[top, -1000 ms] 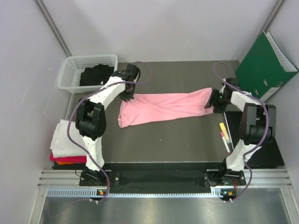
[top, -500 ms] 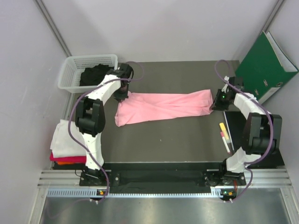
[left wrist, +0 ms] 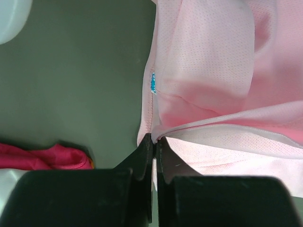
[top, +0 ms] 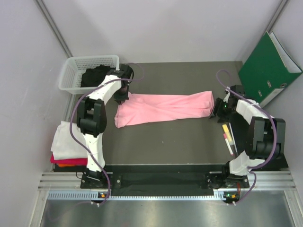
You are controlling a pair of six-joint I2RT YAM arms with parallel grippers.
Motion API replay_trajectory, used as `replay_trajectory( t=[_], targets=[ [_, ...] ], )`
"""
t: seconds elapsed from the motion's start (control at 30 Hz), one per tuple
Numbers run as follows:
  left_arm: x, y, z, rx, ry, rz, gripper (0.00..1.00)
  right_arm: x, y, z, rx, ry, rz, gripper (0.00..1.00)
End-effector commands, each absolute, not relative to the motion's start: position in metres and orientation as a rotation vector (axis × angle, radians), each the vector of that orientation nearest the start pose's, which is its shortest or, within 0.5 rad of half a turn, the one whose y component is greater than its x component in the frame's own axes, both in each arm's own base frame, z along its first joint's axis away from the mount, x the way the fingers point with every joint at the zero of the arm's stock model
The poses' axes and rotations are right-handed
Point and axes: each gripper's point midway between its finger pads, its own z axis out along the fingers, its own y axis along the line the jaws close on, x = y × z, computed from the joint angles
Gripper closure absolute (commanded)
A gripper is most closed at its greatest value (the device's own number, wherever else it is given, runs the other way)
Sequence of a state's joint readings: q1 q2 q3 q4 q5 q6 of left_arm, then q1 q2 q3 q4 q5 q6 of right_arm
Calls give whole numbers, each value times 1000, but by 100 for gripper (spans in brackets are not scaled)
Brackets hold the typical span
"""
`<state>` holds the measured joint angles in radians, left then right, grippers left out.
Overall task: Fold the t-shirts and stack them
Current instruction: Fold the other side of the tshirt into a rectangle
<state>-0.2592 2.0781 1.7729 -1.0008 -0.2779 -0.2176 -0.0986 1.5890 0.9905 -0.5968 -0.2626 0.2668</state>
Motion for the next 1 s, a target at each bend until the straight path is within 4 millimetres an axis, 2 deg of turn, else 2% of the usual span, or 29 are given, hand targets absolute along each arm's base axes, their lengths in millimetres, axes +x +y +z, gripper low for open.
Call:
replay_trajectory(
  t=[0.0,0.13,0.27,0.57,0.87,0.9,0.97],
  targets=[
    [428,-71,90,-10,2792,280,100,351,30,84,396,2596,454,41],
    [429,-70,89,0,2789,287,100,370,31,101,366,2533,469,42],
    [429,-70,88,5,2794,285,100,383,36,102,341,2524,489,45],
    [431,-71,86,16,2799,284,100,397,52,85,323,2555,501,51],
    [434,-71,86,19,2795,286,100,402,60,57,330,2584,490,57],
    [434,-71,86,19,2797,284,100,402,70,54,297,2594,490,58],
    [433,-71,84,22,2802,289,100,405,74,51,279,2590,493,74]
  ],
)
